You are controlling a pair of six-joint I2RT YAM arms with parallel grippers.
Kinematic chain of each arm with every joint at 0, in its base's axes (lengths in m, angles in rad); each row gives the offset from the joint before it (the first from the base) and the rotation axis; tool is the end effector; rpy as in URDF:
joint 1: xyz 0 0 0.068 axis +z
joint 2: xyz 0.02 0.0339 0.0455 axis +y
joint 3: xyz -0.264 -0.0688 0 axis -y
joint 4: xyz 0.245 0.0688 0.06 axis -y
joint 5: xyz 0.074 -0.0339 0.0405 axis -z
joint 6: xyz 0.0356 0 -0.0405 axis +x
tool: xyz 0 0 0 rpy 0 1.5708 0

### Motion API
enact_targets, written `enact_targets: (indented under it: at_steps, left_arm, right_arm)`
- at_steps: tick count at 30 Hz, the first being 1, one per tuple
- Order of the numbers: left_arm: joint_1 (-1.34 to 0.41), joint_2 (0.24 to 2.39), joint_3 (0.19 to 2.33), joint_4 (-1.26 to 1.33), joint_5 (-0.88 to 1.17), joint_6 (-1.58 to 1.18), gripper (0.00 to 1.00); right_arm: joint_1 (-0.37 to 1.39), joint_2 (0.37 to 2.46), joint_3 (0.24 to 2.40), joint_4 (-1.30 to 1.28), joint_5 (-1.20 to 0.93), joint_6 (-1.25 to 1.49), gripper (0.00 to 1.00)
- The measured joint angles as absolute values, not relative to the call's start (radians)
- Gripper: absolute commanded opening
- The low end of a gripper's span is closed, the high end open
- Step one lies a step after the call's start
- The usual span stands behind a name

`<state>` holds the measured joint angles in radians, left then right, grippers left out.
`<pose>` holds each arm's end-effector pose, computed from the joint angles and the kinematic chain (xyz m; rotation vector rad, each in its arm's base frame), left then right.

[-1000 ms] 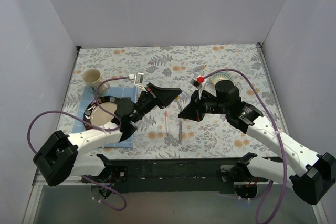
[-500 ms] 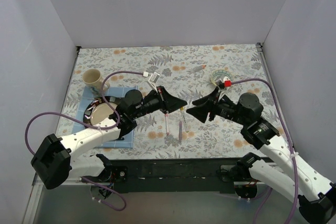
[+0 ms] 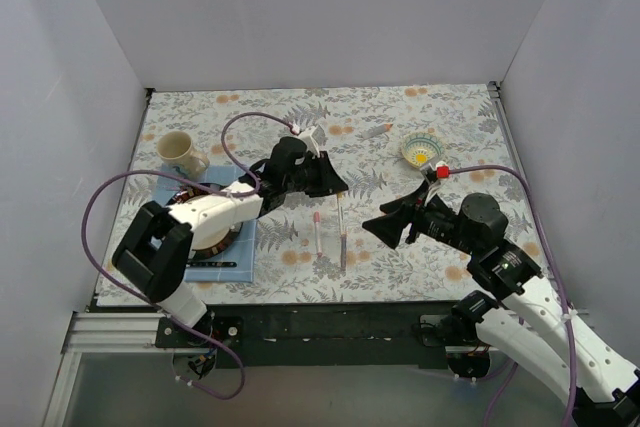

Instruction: Insert the pens into the pen caps

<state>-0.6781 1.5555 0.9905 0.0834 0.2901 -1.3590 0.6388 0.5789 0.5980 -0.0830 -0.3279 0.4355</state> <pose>0.2668 -0.2280 0.2469 -0.6045 2.3459 -1.4293 0.1138 0.0988 0.3157 -0.4416 1.6898 1.0737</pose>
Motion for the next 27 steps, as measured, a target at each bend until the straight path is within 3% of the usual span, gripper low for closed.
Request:
enact_targets:
  at_steps: [8,9,13,18,22,27]
  left_arm:
    - [-0.678,1.762,1.029,-0.107,0.244,-1.315,0.03]
    - [-0.678,1.775,1.036,-0.117,0.242,-1.312,0.07]
    - [-0.678,1.806,1.045,-0.149,0.239,-1.306,0.41]
    - [-0.678,1.8,1.045,-0.177,0.215,-1.305,0.59]
    - [-0.678,1.781,1.08,-0.208,0.163,-1.282,0.66]
    - [-0.673,1.801,1.287,-0.219,0.083,-1.168,0.67]
  right_arm:
    - [0.639,0.605,0.592,-0.111,-0.314,0.442,0.82]
    - [0.639,0.605,0.591,-0.111,-0.313,0.442,0.82]
    - [0.639,0.609,0.591,-0.11,-0.305,0.443,0.82]
    - [0.639,0.636,0.591,-0.115,-0.262,0.449,0.81]
    - [0.639,0.669,0.591,-0.136,-0.225,0.469,0.8]
    - [0.639,0.665,0.591,-0.157,-0.219,0.477,0.8]
